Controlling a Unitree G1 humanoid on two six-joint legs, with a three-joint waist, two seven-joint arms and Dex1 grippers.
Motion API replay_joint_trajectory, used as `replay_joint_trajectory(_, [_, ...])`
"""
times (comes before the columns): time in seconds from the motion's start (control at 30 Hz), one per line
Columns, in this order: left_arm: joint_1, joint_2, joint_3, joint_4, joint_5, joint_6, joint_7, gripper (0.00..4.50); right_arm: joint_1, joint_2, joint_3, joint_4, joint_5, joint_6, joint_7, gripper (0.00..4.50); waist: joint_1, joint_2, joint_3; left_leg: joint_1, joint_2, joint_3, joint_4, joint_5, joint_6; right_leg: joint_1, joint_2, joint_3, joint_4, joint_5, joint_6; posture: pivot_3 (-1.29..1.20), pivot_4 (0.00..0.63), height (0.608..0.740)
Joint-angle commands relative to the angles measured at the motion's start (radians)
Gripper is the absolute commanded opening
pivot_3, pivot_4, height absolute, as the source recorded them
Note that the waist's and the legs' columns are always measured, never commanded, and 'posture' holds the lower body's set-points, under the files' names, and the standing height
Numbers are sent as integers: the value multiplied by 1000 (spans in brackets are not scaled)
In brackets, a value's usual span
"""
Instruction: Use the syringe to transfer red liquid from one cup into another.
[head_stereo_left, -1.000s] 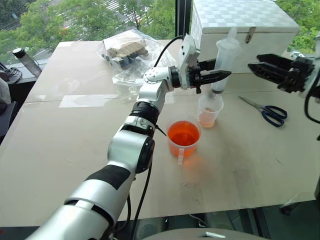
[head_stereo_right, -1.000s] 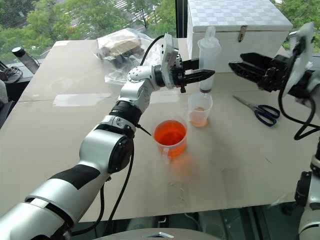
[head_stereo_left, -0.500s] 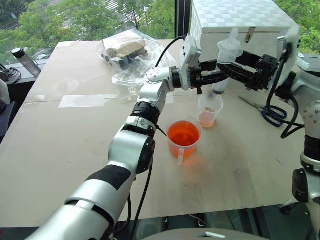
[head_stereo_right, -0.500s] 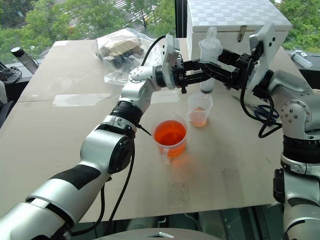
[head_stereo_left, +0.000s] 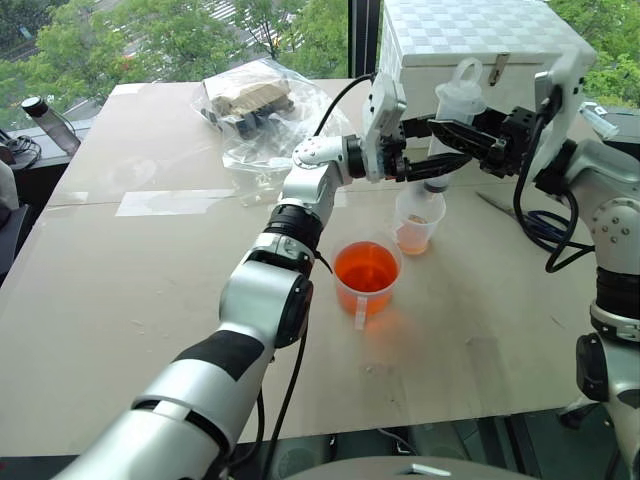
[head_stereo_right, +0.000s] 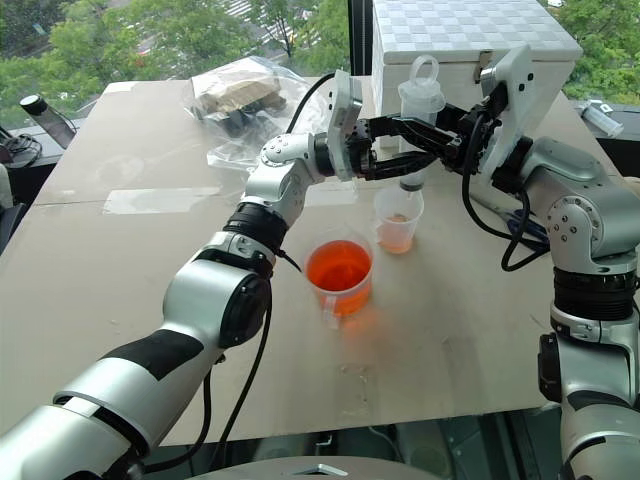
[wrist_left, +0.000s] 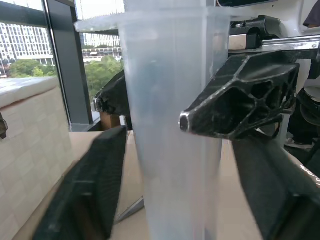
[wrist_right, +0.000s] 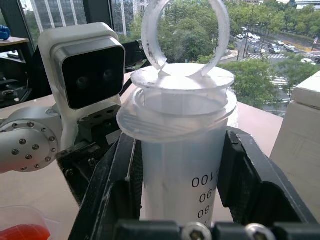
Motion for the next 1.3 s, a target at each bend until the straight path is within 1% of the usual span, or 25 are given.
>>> replay_joint_trajectory(0.03, [-28,-3,9,-32,-10,-10,-8,3749,-25,-5,-22,-26,12,-2,-8,1561,0,0,0,0,0,0,0,0,0,0,0,0,0,0,0,0,150,740])
replay_joint_trajectory(0.23, [-17,40,22,-92,-28,19,-21,3749,-30,-24,-36,-8,-1,-3,-15,1561,-1,0,0,0,0,0,0,0,0,0,0,0,0,0,0,0,150,740])
replay_joint_trajectory(0.33, [-1,111,43,-198,-58,84,-25,3749,-37,-39,-71,0,21,11,-23,1561,-3,0,0,0,0,0,0,0,0,0,0,0,0,0,0,0,150,740])
replay_joint_trajectory(0.43, [27,206,69,-384,-130,242,-35,3749,-51,-53,-142,3,92,63,-37,1561,-6,1,0,0,0,0,0,0,0,0,0,0,0,0,0,0,150,740])
replay_joint_trajectory(0.5, [39,282,105,-511,-185,364,8,3749,-63,-72,-207,14,180,147,-57,1561,-7,1,1,0,1,0,-1,0,0,0,0,2,0,0,0,0,150,740])
replay_joint_trajectory(0.57, [60,366,141,-621,-218,476,73,3749,-59,-128,-254,28,259,264,-55,1561,-5,1,1,0,1,-1,-1,0,0,0,-1,3,0,0,0,0,150,740])
replay_joint_trajectory(0.67, [155,485,178,-803,-258,650,160,3749,-23,-237,-276,46,326,432,-37,1561,-2,2,0,0,1,-1,-1,0,0,0,-2,2,0,0,0,0,150,740])
replay_joint_trajectory(0.73, [271,550,213,-949,-297,734,207,3749,-14,-271,-279,66,347,546,-92,1561,-2,2,0,1,1,-2,-2,0,0,1,-2,2,0,0,0,0,150,740])
replay_joint_trajectory(0.83, [546,668,311,-1192,-372,876,240,3749,54,-355,-215,42,327,683,-103,1561,-4,2,0,2,1,-1,-1,0,0,2,-2,3,0,0,0,0,150,740])
replay_joint_trajectory(0.9, [715,732,363,-1303,-394,929,249,3749,83,-398,-171,41,310,742,-103,1561,-7,2,0,2,1,-1,-2,0,0,2,-2,5,0,0,0,0,150,740])
replay_joint_trajectory(0.97, [900,773,417,-1388,-386,930,244,3749,78,-395,-125,74,250,773,-160,1561,-9,2,0,2,1,0,-2,0,0,1,-2,5,-1,0,0,0,150,740])
replay_joint_trajectory(1.0, [986,785,440,-1425,-376,915,240,3749,80,-391,-98,82,228,766,-165,1561,-9,2,0,3,1,0,-2,0,0,1,-2,6,-1,0,0,0,150,740])
replay_joint_trajectory(1.07, [1152,778,484,-1480,-365,894,244,3749,98,-354,-50,90,198,736,-161,1561,-5,2,0,5,1,1,-2,0,0,2,-2,7,-2,0,-1,0,150,740])
replay_joint_trajectory(1.17, [1305,749,492,-1517,-316,828,289,3749,142,-314,29,86,124,622,-143,1561,5,1,0,6,1,1,-2,0,0,2,-3,7,-2,0,-1,0,150,740])
replay_joint_trajectory(1.2, [1350,729,489,-1528,-310,818,305,3771,156,-299,52,98,90,561,-135,2060,10,1,-1,5,1,0,-2,0,0,2,-3,6,-2,0,-1,0,150,740])
replay_joint_trajectory(1.23, [1401,714,483,-1540,-299,794,307,3780,159,-278,48,119,74,540,-142,2576,10,1,-1,6,1,0,-2,0,0,2,-4,6,-1,0,-1,0,150,740])
replay_joint_trajectory(1.27, [1451,697,476,-1553,-286,772,313,3780,162,-270,43,134,66,520,-132,2928,12,1,-1,6,1,0,-2,0,0,2,-4,6,-2,0,-1,0,150,740])
replay_joint_trajectory(1.3, [1488,686,473,-1564,-278,756,319,3780,164,-268,36,139,61,497,-114,3408,12,1,-1,5,1,1,-2,0,0,2,-4,6,-2,0,-1,0,150,740])
